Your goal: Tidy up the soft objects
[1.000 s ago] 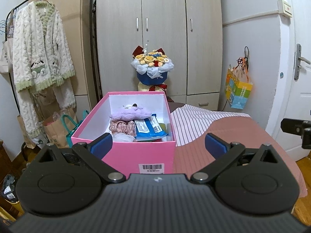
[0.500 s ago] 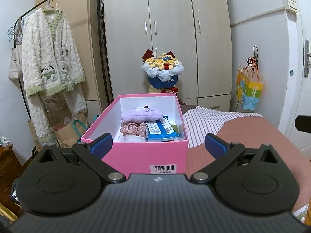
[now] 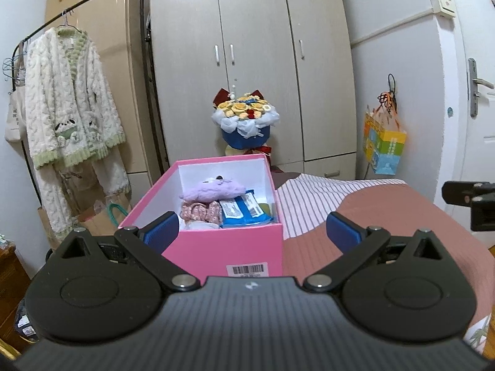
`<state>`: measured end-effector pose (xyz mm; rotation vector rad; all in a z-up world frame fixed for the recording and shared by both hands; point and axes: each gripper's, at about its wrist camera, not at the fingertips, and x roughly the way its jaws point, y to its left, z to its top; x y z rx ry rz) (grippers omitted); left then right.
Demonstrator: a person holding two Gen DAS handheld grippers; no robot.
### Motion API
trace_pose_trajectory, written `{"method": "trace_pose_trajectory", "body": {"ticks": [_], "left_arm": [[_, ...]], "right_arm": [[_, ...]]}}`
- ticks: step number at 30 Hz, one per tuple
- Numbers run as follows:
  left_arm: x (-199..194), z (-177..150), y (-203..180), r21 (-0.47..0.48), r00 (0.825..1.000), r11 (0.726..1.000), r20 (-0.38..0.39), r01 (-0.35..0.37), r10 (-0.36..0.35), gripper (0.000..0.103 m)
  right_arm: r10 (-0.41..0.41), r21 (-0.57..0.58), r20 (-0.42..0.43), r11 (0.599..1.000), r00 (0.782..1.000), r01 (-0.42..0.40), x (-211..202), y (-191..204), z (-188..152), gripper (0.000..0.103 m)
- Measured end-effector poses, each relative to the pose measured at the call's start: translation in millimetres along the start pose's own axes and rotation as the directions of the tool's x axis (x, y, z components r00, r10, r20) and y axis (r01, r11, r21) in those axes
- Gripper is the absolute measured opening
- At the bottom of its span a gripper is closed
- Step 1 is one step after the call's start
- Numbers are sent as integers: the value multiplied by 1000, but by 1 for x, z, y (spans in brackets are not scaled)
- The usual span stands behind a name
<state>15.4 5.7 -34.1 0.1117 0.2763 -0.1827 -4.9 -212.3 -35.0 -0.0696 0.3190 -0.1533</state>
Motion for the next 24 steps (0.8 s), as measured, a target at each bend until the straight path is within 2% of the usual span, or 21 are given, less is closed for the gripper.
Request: {"method": "trace_pose_trajectory", "body": {"ticks": [24], "left_arm": [[1, 1, 9, -47, 999, 999, -39, 7, -9, 103]], "right_arm": [[-4, 1, 5, 1000, 1000, 4, -6, 2, 0, 103]]}}
